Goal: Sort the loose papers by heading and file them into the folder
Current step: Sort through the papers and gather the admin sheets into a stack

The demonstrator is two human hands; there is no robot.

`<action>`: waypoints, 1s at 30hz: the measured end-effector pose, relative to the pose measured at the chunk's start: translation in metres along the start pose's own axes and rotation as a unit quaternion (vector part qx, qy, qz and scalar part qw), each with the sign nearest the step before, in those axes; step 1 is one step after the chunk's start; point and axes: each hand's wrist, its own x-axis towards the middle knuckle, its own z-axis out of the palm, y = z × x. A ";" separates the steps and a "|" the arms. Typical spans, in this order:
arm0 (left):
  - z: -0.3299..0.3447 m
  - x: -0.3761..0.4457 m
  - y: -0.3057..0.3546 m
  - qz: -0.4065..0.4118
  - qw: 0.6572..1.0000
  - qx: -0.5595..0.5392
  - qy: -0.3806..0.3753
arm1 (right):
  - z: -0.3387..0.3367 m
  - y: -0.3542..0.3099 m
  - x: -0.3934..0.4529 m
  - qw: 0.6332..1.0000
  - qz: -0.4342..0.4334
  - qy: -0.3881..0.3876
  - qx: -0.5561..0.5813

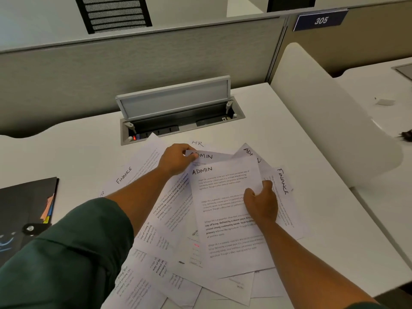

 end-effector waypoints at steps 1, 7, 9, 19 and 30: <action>-0.004 -0.002 0.004 0.004 1.000 -0.009 0.007 | -0.002 -0.002 0.000 1.000 0.005 -0.008 0.030; -0.031 -0.020 0.016 0.034 0.997 -0.061 0.037 | -0.009 -0.019 -0.005 0.987 0.027 -0.015 0.159; -0.039 -0.027 0.018 0.041 0.994 -0.097 0.042 | -0.011 -0.029 -0.007 0.978 0.034 -0.015 0.203; -0.072 -0.057 0.044 0.060 0.954 -0.271 0.116 | -0.015 -0.075 -0.013 0.946 0.012 -0.083 0.313; -0.129 -0.079 0.093 0.127 0.917 -0.352 0.139 | -0.046 -0.131 0.004 0.909 -0.074 -0.177 0.369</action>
